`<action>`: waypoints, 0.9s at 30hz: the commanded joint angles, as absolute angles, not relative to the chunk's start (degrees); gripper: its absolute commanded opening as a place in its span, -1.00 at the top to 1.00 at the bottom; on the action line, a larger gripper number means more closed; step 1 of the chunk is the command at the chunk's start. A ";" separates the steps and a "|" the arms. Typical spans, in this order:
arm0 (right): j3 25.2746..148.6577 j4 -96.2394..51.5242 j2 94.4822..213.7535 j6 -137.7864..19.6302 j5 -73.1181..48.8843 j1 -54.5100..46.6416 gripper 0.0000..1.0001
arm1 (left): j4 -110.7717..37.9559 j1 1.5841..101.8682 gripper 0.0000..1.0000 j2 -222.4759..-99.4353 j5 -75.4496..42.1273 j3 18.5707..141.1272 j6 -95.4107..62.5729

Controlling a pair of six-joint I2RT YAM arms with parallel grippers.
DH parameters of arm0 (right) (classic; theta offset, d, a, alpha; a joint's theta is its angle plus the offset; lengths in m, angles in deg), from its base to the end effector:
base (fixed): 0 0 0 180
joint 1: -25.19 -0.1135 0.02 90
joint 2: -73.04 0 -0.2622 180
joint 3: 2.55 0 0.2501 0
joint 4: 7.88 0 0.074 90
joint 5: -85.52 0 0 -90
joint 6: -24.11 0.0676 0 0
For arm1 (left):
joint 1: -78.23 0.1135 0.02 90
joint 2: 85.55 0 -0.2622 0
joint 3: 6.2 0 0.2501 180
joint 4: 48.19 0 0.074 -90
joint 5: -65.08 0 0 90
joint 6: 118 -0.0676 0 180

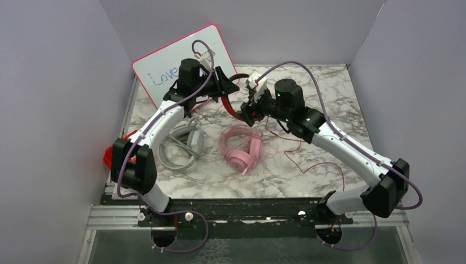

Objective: Wrap the headphones
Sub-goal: Pick up the headphones from the center of the board.

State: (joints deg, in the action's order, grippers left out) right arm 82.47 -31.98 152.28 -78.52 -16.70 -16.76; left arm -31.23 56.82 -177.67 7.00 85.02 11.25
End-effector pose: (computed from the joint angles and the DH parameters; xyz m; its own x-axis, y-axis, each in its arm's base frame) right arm 0.2529 0.2465 0.3523 -0.0526 -0.3346 -0.9409 -0.8345 0.5323 -0.1427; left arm 0.3638 -0.1810 0.3313 -0.7136 -0.2970 -0.6345 0.4221 0.5405 -0.7278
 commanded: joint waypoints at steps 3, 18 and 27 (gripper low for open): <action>88.93 -36.38 144.74 -74.26 -9.90 -17.08 -0.65 | -33.77 64.18 0.79 -173.66 10.33 88.12 10.94; 75.30 -19.44 148.27 -69.06 -21.14 6.13 -0.85 | -53.12 70.24 0.79 -171.71 16.68 99.16 33.87; 66.40 0.87 154.44 -67.10 -43.06 10.84 -0.82 | -54.96 70.39 0.79 -170.78 14.62 104.25 41.12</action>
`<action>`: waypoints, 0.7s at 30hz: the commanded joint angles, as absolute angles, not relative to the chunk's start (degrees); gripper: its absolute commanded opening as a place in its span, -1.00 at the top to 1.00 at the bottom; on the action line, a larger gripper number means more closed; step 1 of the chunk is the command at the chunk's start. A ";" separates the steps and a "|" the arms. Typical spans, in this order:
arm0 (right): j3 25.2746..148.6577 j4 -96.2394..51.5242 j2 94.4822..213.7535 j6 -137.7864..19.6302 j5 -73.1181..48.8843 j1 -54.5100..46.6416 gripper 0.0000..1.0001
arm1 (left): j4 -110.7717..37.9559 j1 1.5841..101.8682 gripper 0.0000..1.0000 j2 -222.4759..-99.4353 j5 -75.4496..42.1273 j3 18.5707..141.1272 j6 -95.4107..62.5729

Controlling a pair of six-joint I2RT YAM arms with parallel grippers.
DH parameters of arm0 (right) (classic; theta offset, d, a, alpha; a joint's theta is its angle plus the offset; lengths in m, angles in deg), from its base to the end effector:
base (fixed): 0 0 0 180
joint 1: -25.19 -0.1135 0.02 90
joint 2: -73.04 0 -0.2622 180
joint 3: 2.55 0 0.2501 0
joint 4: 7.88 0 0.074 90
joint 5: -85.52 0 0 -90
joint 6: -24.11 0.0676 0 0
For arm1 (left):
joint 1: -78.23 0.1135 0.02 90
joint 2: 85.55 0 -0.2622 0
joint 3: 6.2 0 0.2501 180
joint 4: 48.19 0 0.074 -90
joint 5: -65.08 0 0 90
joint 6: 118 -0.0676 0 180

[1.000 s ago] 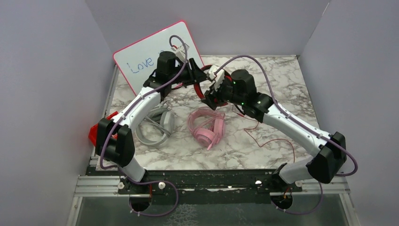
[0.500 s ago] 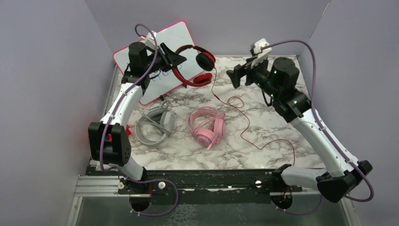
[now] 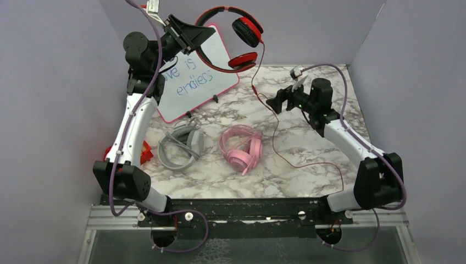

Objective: Wrap the headphones
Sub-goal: Pick up the headphones from the center of the board, then straighten the headphones cable.

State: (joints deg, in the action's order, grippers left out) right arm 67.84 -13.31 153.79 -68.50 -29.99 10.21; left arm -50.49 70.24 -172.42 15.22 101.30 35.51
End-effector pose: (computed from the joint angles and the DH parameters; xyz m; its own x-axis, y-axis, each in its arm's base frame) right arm 0.3342 0.1196 0.2906 -0.2337 -0.1051 -0.9666 -0.6449 0.7607 0.0732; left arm 0.3460 -0.0926 0.5124 -0.4492 -0.6279 -0.6356 0.6550 0.2524 -0.7123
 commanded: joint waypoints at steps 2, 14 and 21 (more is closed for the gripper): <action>66.11 1.99 154.97 -66.84 -46.47 10.82 -0.73 | -56.85 70.44 0.79 -171.08 14.78 104.62 42.85; 68.26 -13.15 151.24 -53.06 -36.36 17.55 -0.72 | -57.29 70.71 0.79 -173.39 13.34 110.91 42.38; 57.48 -8.37 146.60 -57.45 -44.20 17.27 -0.58 | -57.42 70.70 0.79 -175.90 12.45 113.65 42.40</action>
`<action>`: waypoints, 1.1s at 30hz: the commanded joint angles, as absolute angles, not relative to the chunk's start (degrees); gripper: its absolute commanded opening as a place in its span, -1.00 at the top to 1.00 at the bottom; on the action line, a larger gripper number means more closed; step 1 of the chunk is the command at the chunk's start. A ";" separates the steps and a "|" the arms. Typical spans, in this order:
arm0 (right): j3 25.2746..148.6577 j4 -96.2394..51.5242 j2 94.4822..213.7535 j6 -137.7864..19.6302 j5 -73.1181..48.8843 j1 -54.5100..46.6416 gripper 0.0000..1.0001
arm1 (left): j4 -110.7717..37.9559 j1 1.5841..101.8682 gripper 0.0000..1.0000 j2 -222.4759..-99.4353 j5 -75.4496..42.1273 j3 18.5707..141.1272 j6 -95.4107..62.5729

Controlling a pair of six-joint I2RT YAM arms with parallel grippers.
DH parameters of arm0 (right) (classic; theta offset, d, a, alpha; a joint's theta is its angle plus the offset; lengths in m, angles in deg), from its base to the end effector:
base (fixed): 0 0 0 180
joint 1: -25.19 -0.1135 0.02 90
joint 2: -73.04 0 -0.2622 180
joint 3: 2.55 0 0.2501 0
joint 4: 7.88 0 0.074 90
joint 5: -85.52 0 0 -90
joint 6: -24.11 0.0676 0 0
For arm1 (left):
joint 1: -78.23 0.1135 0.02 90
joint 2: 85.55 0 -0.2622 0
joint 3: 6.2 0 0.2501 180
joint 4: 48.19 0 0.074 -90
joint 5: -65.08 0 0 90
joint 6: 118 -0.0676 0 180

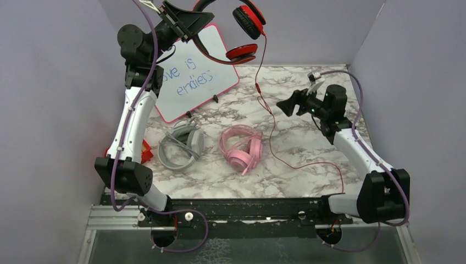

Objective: Wrap the headphones
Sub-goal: Straighten the headphones cable.

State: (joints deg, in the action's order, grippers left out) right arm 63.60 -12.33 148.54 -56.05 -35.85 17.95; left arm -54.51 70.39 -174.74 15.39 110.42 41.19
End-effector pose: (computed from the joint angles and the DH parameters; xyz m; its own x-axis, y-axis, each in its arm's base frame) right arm 0.3220 0.0764 0.2953 -0.3372 0.1042 -0.9356 -0.5597 0.7769 0.2883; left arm 0.3335 -0.0901 0.5606 -0.3998 -0.6645 -0.6314 0.7407 0.1715 -0.6495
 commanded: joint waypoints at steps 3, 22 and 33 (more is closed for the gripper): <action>52.72 1.45 147.48 -56.37 -49.32 16.52 -0.51 | -57.42 70.74 0.79 -176.31 12.09 114.59 42.33; 46.44 4.64 145.65 -57.97 -46.28 12.83 -0.58 | -56.87 71.27 0.79 -180.18 12.35 119.95 42.63; 54.92 9.80 159.28 -54.25 -36.80 11.18 0.17 | -56.90 71.40 0.79 -180.19 12.69 121.50 43.24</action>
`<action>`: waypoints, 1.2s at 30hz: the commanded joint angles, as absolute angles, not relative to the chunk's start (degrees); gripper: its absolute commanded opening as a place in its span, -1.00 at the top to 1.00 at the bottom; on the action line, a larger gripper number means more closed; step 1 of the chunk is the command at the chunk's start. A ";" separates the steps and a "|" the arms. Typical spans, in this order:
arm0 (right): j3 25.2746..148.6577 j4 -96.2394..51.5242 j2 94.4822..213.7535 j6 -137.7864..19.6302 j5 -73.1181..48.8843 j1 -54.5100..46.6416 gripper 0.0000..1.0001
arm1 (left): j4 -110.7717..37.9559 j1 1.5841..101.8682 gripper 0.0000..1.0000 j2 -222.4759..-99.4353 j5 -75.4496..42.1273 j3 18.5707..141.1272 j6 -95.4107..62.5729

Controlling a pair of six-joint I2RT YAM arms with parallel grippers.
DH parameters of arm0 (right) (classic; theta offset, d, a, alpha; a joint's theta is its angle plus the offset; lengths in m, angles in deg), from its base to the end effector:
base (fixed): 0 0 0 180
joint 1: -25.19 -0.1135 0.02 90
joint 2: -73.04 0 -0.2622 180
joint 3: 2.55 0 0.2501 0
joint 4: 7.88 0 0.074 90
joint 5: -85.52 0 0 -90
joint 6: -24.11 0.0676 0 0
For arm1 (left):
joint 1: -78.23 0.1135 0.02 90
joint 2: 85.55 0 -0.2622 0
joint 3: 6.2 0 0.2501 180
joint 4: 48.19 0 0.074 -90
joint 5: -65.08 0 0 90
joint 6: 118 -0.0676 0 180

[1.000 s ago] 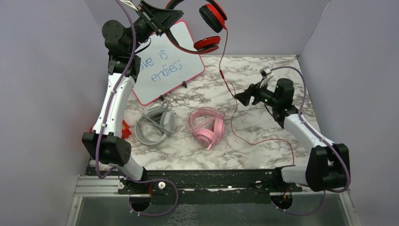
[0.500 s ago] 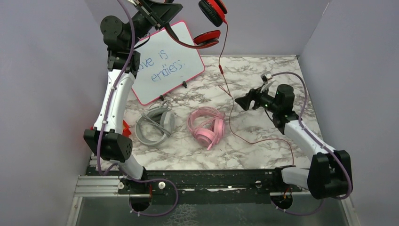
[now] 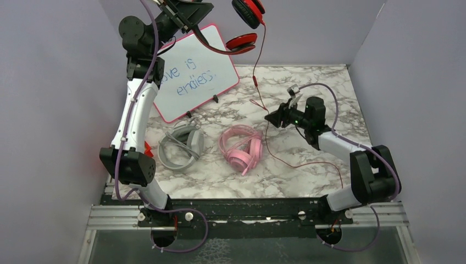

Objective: Wrap the headphones
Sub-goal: Straighten the headphones cable.

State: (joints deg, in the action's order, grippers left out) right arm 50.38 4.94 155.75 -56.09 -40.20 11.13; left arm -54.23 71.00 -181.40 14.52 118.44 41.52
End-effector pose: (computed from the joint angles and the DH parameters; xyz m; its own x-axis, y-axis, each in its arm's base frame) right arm 0.3077 0.1177 0.2118 -0.4046 0.0411 -0.9136 -0.6800 0.6544 0.3306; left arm 0.3612 -0.0891 0.5669 -0.3774 -0.6814 -0.6271 0.7458 0.1778 -0.6420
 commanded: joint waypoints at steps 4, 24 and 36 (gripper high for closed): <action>56.37 11.47 161.88 -49.38 -33.53 11.29 0.92 | -56.94 71.61 0.79 -180.11 12.29 122.51 43.18; 66.47 -13.58 172.80 -49.54 -12.08 22.82 0.99 | -56.53 80.44 0.79 -179.50 9.57 133.71 45.82; 64.98 5.56 164.12 -57.86 -51.77 18.09 -0.27 | -60.99 80.45 0.79 -178.96 12.42 127.93 51.97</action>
State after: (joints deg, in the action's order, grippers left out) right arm 61.68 -1.73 166.66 -55.02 -38.54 21.36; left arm -55.69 80.09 -180.81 13.03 128.84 46.83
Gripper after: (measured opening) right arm 0.617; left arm 0.419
